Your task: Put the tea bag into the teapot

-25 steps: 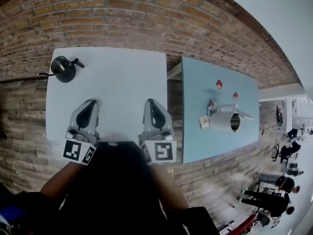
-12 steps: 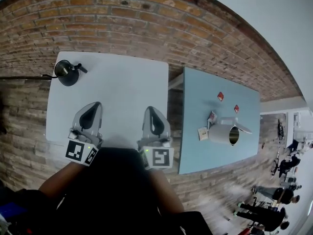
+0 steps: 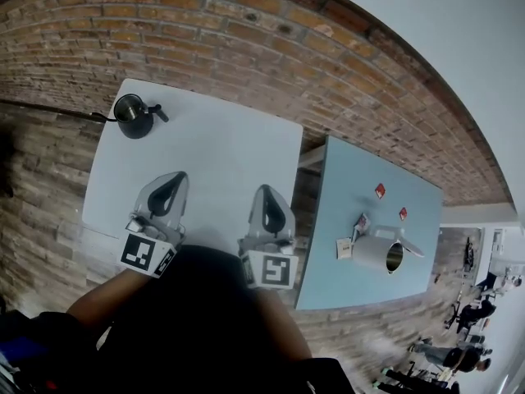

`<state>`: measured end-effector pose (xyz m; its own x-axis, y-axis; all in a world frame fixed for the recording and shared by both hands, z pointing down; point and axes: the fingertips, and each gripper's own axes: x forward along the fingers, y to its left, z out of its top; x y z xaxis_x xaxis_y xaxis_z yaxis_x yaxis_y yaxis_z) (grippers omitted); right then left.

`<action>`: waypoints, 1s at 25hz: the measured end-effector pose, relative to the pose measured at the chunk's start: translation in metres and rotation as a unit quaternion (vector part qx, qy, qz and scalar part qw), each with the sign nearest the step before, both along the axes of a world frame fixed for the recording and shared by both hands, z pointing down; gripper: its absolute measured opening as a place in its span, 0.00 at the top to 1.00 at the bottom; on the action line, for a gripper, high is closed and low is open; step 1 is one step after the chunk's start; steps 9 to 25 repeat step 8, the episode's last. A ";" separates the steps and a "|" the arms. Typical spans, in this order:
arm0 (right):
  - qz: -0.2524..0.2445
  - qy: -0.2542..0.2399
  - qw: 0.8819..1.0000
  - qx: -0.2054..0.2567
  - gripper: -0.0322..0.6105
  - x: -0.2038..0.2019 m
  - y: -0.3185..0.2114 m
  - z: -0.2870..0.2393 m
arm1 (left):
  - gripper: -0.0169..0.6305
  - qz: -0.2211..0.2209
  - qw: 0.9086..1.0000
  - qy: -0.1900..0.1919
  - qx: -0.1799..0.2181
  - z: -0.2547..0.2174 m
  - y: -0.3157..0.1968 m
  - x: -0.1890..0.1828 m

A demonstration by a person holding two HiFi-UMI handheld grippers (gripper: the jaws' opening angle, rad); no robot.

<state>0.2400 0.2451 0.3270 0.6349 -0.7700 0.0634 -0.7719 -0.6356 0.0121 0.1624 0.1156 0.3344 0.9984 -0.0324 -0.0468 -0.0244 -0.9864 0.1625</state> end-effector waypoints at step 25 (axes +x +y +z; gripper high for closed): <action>-0.015 0.006 1.000 -0.001 0.95 0.001 -0.007 -0.001 | 0.97 -0.016 1.000 0.001 -0.004 0.000 -0.006 -0.002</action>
